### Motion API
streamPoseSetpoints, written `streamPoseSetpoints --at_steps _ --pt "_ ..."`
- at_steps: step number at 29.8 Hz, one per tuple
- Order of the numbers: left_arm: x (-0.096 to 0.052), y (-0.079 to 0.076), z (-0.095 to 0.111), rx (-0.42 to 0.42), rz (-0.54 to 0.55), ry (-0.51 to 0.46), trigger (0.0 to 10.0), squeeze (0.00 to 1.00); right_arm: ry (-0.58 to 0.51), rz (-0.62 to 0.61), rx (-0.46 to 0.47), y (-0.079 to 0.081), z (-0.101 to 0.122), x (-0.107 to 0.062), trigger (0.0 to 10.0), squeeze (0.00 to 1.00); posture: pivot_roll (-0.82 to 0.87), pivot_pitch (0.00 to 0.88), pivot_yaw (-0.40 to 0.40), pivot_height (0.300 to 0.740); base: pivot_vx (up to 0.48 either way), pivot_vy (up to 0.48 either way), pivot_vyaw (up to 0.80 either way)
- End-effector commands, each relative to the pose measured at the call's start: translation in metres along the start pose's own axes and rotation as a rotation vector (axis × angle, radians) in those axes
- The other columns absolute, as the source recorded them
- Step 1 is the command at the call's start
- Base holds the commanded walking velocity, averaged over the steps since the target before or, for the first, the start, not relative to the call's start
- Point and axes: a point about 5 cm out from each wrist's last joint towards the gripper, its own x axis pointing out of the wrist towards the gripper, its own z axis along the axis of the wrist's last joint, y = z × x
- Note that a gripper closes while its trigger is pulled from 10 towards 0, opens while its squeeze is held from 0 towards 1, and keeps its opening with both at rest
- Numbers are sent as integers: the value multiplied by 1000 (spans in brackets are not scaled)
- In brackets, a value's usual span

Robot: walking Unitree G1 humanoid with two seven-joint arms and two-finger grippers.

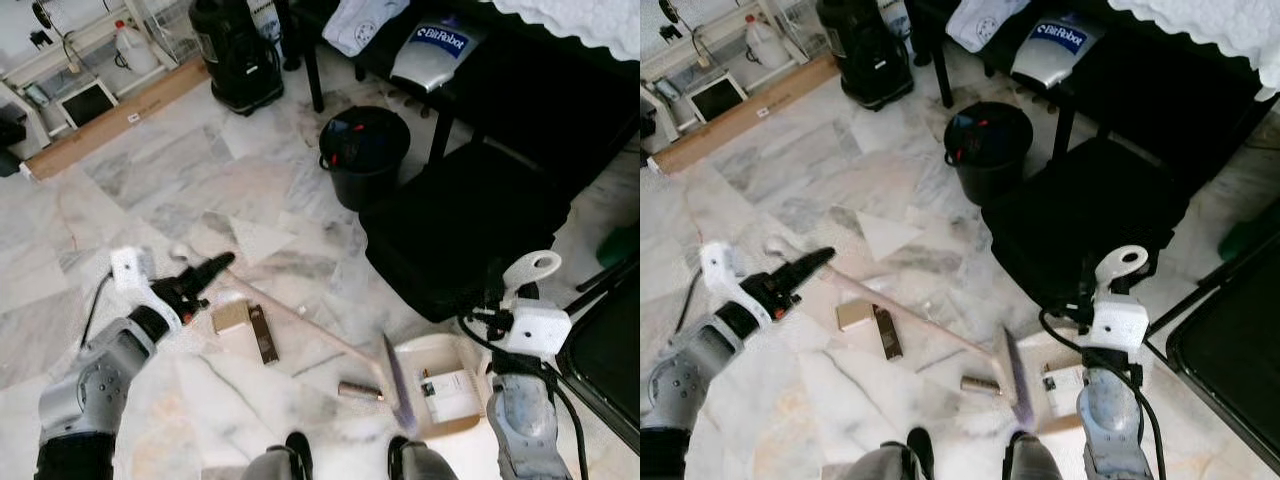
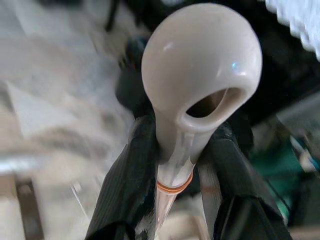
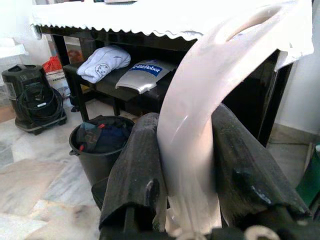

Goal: Sweep floor

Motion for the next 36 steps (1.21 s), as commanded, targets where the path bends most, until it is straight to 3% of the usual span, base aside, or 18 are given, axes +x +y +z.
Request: streamPoseSetpoints --at_steps 1,13,18,30,33,36 --pt "-3 7 15 38 42 -76 10000 0 102 -54 136 13 -12 -14 10000 0 -37 149 214 740 0 0 0" --pt "15 3 46 116 90 -247 10000 0 -7 -78 211 9 23 -9 10000 0 -90 57 206 740 0 0 0" --pt "18 2 43 122 112 -268 10000 0 -61 -39 240 16 44 -4 10000 0 -110 37 198 740 0 0 0" --pt "14 3 31 119 139 -285 10000 0 -90 1 255 18 68 1 10000 0 -103 0 181 740 0 0 0" --pt "9 7 30 149 204 -298 10000 0 -116 18 282 22 79 5 10000 0 -98 0 177 740 0 0 0" --pt "5 7 22 255 245 -274 10000 0 -133 19 294 24 87 7 10000 0 -98 0 174 740 0 0 0"
